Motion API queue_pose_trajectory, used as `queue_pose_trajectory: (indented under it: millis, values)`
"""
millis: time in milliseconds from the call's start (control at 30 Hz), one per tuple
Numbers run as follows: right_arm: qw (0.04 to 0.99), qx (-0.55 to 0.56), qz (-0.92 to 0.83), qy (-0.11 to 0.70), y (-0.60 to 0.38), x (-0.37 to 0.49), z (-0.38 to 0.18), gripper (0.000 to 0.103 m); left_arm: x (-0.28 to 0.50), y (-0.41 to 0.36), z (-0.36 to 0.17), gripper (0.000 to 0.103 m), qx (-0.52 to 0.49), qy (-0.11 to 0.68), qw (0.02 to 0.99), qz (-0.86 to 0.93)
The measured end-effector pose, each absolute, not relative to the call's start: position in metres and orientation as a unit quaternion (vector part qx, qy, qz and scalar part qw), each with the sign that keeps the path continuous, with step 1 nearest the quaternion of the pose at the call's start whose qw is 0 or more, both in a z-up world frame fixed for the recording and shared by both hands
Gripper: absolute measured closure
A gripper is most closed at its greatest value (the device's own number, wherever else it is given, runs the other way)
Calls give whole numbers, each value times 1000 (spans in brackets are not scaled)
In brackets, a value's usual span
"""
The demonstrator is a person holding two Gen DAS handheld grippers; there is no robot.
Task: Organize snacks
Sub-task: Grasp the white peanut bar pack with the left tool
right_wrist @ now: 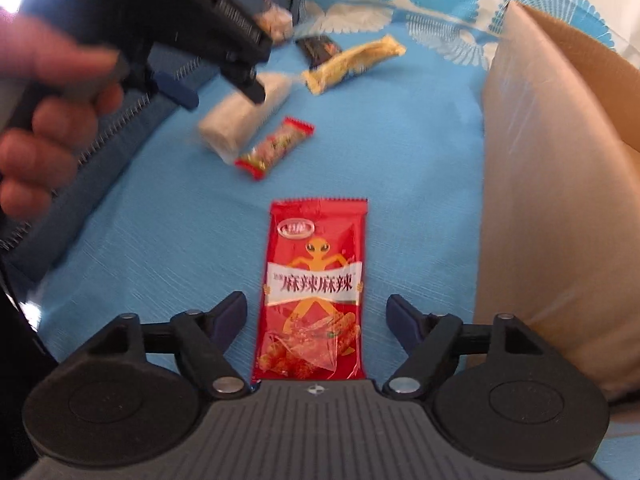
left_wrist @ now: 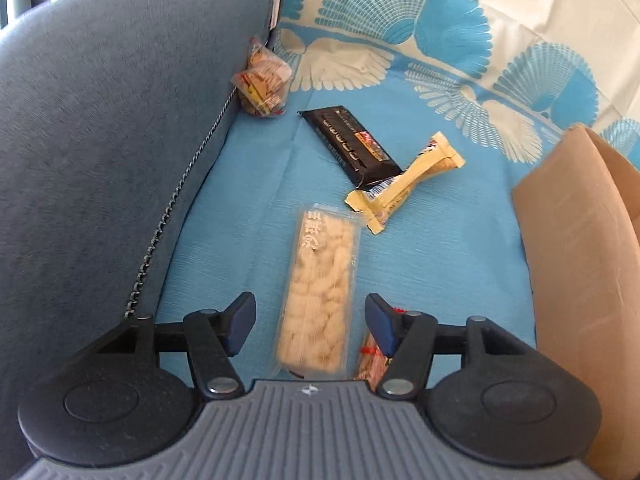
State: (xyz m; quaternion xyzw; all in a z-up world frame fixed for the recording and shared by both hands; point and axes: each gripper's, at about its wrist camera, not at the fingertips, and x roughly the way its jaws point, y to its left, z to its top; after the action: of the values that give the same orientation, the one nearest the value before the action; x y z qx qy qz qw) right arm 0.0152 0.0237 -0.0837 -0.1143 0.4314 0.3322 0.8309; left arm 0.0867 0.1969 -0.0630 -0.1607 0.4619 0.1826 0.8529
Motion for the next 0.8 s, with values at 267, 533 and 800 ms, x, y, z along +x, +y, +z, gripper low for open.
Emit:
queue_pose_trajectory:
  millis: [267,533,800]
  values:
    - [835,-142,347,403,30,11,-81,53,104,190,-80,39,-134,491,840,187]
    - [844,-135,344,390,26,10,-73,55,92,190,-74,63,-118,490,843,186]
    - [843,-136,341,393,30,7,-72,54,55,194,-59,63,-190,491,832,175]
